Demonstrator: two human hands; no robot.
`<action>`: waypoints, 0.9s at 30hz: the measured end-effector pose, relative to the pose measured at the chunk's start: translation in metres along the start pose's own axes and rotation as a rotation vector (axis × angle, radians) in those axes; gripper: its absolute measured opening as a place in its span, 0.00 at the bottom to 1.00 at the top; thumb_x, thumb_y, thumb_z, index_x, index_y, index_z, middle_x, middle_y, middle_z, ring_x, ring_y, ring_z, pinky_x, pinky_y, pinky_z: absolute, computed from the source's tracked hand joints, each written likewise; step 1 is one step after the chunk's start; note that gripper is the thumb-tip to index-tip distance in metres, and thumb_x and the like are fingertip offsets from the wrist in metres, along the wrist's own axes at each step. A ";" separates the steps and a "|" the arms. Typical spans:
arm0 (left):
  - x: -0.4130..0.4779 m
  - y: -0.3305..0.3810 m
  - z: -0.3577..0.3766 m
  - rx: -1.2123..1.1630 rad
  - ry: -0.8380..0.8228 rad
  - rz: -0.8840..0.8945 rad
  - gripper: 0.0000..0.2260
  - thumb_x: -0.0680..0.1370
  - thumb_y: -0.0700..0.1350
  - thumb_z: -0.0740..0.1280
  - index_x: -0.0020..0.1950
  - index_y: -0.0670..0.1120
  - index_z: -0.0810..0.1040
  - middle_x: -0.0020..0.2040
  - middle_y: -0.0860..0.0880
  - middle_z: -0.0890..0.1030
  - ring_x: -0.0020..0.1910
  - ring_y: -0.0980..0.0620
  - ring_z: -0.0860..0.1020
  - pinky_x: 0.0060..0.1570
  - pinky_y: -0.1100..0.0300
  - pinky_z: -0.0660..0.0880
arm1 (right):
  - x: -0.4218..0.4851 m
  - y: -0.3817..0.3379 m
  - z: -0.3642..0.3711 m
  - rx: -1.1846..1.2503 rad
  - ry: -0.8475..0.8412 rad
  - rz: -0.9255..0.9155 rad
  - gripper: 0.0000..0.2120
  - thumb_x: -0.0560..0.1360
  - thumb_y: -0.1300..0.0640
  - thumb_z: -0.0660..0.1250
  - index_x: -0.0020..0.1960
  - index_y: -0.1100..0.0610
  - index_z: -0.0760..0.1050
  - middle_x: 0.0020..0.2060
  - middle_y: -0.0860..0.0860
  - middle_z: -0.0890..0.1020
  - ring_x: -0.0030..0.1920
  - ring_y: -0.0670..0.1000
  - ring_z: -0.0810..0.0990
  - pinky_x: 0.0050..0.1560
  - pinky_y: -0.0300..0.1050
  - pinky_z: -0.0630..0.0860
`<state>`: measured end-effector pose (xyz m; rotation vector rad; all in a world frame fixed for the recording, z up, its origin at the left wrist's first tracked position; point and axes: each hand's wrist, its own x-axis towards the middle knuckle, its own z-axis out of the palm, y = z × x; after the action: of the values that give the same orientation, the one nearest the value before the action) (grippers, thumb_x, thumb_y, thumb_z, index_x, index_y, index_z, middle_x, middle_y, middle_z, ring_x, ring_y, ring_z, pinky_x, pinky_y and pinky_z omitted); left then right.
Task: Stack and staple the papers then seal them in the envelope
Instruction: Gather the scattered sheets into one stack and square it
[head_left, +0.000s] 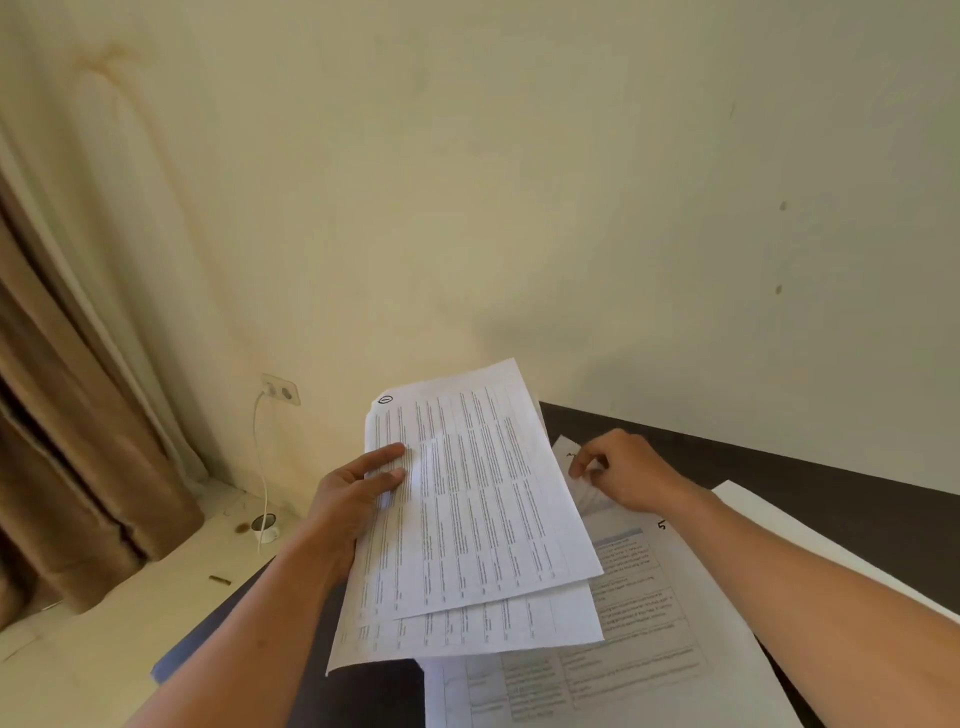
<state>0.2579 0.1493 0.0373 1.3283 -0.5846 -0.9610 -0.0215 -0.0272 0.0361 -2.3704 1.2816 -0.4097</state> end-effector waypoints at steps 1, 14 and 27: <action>-0.001 0.002 0.006 0.000 -0.018 0.004 0.12 0.77 0.36 0.71 0.57 0.48 0.85 0.56 0.47 0.83 0.48 0.44 0.85 0.39 0.54 0.83 | 0.000 -0.002 -0.012 0.013 0.030 -0.007 0.12 0.78 0.64 0.68 0.47 0.48 0.85 0.52 0.49 0.84 0.46 0.49 0.82 0.52 0.46 0.80; -0.025 0.058 0.090 0.017 -0.397 0.135 0.14 0.76 0.36 0.72 0.59 0.48 0.83 0.56 0.43 0.85 0.48 0.40 0.85 0.42 0.49 0.82 | -0.040 -0.013 -0.176 0.261 0.432 -0.053 0.10 0.77 0.66 0.68 0.48 0.51 0.81 0.51 0.50 0.82 0.51 0.51 0.79 0.46 0.42 0.72; -0.087 0.089 0.170 0.183 -0.651 0.387 0.11 0.76 0.32 0.71 0.53 0.43 0.75 0.51 0.40 0.85 0.44 0.40 0.84 0.41 0.48 0.82 | -0.142 -0.019 -0.265 0.369 0.451 -0.131 0.05 0.76 0.66 0.70 0.49 0.57 0.81 0.42 0.50 0.78 0.42 0.46 0.75 0.44 0.36 0.70</action>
<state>0.0953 0.1288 0.1693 0.9846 -1.4005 -1.0232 -0.2003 0.0450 0.2682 -2.1148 1.1052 -1.1674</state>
